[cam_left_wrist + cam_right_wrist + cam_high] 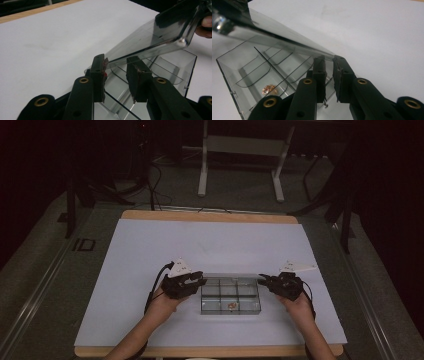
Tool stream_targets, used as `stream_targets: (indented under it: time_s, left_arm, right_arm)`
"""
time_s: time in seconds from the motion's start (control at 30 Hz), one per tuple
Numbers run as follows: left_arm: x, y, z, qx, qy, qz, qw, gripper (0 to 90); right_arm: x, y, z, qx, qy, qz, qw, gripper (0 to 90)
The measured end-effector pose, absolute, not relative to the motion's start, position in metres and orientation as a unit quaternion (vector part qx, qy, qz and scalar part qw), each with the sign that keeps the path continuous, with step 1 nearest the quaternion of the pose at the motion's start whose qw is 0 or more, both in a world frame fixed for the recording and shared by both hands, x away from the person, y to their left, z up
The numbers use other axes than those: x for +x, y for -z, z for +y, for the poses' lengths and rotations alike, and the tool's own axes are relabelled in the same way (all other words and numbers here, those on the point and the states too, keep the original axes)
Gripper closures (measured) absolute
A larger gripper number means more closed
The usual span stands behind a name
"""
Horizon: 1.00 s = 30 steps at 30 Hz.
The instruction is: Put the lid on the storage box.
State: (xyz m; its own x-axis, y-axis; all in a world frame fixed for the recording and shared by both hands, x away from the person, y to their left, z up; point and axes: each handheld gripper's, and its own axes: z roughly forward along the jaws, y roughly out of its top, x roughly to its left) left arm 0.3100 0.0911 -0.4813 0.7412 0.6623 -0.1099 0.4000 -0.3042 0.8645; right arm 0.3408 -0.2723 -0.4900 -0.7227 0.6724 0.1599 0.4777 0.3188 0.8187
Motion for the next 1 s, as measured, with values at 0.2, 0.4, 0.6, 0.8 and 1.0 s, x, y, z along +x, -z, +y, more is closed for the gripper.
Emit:
stream_targets:
  time_s: [0.2, 0.4, 0.6, 0.8, 1.0]
  left_arm:
    - [0.306, 0.482, 0.091, 0.798, -0.133, 0.331, 0.486, 68.7]
    - [0.302, 0.484, 0.092, 0.799, -0.134, 0.328, 0.485, 68.8]
    - [0.298, 0.486, 0.093, 0.802, -0.133, 0.324, 0.484, 68.8]
    - [0.295, 0.488, 0.094, 0.805, -0.131, 0.319, 0.484, 68.7]
    - [0.290, 0.490, 0.094, 0.805, -0.126, 0.318, 0.484, 66.9]
  right_arm:
    - [0.339, 0.492, -0.273, 0.358, -0.462, 0.805, 0.102, 79.8]
    - [0.336, 0.492, -0.273, 0.357, -0.463, 0.806, 0.098, 76.9]
    - [0.334, 0.493, -0.275, 0.356, -0.464, 0.806, 0.093, 74.6]
    - [0.331, 0.494, -0.278, 0.359, -0.466, 0.804, 0.089, 71.5]
    - [0.328, 0.496, -0.281, 0.358, -0.467, 0.804, 0.087, 70.3]
